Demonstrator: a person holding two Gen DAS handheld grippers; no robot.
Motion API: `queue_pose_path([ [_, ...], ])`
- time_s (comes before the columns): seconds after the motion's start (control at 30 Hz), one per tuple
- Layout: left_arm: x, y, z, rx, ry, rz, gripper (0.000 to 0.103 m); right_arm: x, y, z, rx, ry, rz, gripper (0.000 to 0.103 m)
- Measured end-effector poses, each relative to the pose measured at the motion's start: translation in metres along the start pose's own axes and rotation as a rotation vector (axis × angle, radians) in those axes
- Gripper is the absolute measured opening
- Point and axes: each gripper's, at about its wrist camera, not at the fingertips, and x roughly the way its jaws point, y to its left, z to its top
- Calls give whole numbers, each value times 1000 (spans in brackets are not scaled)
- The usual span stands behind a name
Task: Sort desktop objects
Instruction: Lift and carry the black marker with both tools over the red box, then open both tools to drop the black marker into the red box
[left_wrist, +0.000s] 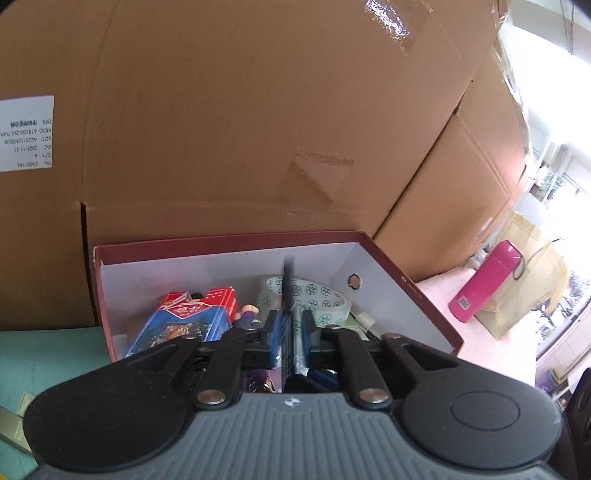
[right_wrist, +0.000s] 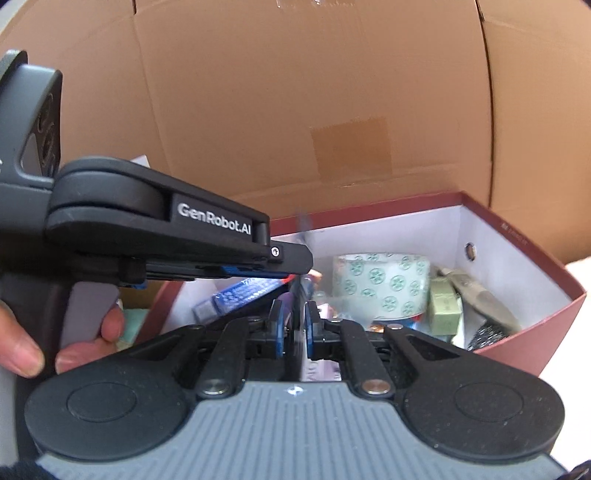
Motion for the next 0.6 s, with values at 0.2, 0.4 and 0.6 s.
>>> queue_pose_path([
  [0.2,-20,-3,-2,14,-54,-68,100,-4,7,-5,-80,-25,-79,60],
  [0.4,-38,-9,-4,21,-76,-36,101,-11,6,-6,-73,-45,-113,95],
  [0.6,-50,-19,-8,48,-105,0,101,-23,9,-6,-68,-50,-143,99],
])
